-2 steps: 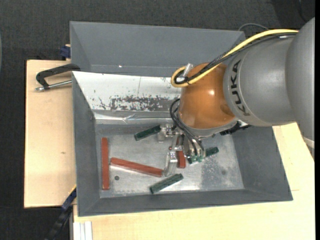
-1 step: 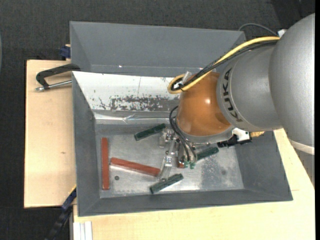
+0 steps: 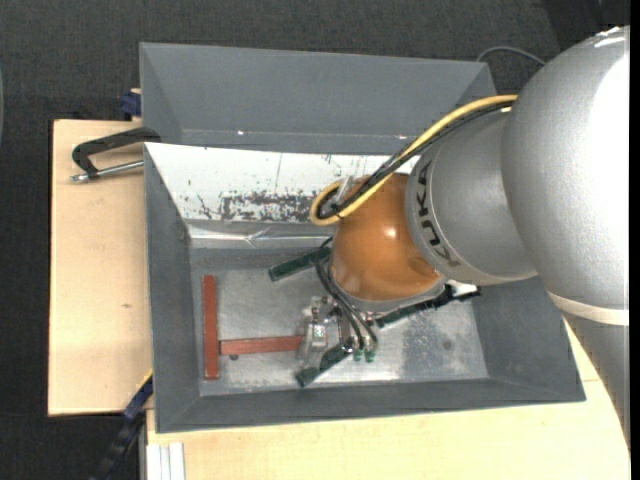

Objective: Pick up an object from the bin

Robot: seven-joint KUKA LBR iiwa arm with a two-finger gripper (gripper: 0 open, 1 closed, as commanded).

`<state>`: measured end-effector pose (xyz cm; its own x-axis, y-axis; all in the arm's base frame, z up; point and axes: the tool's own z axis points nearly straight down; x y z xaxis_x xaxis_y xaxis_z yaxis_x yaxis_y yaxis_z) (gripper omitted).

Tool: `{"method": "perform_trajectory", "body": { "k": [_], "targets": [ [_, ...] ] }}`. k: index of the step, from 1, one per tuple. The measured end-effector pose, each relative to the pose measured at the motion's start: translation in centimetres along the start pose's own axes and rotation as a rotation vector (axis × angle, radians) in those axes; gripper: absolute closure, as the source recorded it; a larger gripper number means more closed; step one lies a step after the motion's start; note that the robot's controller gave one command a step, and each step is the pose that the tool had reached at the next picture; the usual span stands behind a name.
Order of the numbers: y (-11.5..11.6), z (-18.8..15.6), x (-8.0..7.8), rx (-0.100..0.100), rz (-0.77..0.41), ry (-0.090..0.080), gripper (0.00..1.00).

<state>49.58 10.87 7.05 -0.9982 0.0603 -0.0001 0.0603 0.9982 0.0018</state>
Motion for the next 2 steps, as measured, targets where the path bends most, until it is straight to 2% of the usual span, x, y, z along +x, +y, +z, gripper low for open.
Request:
{"method": "perform_trajectory", "body": {
  "k": [1,2],
  "targets": [
    [0.0,0.0,0.0,0.0,0.0,0.0,1.0],
    [2.0,-20.3,-3.8,-0.004,0.041,-0.013,1.0]
  ]
}}
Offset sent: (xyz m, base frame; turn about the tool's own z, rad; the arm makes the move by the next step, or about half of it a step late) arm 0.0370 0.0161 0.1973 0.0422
